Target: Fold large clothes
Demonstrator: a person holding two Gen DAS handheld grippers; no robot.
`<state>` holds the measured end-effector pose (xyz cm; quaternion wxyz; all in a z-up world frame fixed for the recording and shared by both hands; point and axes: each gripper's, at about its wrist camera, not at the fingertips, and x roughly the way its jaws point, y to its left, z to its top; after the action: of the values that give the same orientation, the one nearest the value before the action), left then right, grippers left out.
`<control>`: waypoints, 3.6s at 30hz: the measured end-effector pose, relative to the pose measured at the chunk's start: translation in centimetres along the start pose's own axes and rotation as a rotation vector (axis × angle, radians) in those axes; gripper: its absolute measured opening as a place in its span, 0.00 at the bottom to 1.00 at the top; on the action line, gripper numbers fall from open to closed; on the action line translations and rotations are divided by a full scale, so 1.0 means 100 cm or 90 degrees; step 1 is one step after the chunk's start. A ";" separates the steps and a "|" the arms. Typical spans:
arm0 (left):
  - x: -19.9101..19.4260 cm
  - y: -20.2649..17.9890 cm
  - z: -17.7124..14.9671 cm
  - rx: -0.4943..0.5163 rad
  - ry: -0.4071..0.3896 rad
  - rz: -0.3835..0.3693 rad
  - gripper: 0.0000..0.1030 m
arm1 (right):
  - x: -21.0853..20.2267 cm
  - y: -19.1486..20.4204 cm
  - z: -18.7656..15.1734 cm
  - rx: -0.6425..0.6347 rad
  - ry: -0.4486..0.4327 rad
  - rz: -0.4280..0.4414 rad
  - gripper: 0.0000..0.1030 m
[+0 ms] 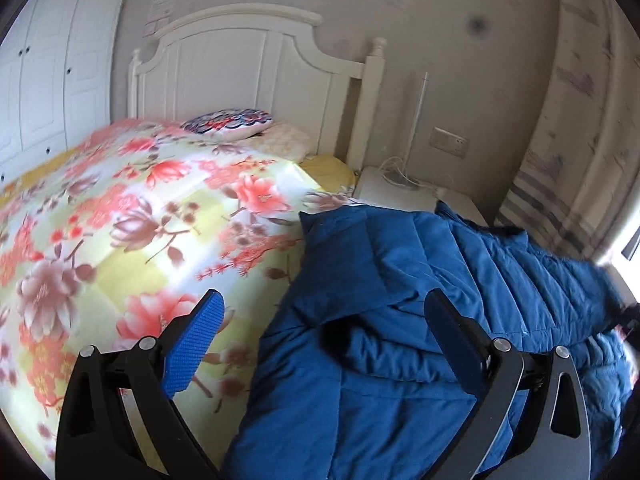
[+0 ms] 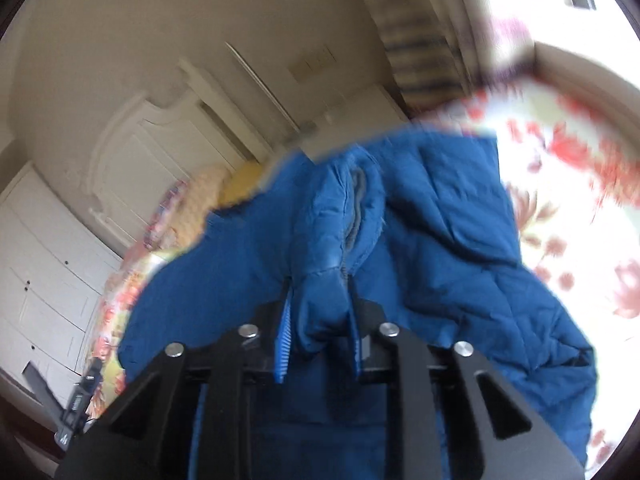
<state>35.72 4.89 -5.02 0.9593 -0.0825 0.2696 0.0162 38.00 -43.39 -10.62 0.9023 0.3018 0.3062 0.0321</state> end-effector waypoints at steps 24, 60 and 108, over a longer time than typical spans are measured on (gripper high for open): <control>0.007 0.005 0.000 -0.024 0.023 0.006 0.96 | 0.008 0.083 -0.008 -0.311 -0.002 -0.166 0.52; 0.156 -0.148 0.040 0.196 0.213 -0.002 0.96 | 0.032 0.033 -0.021 -0.258 0.067 -0.144 0.55; 0.076 -0.110 -0.015 0.216 0.183 -0.058 0.96 | 0.104 0.076 0.001 -0.315 0.062 -0.239 0.80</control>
<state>42.25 -6.29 -8.54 0.9110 0.0669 0.3980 -0.0844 47.43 -34.71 -11.78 0.9227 0.0090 0.3825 -0.0472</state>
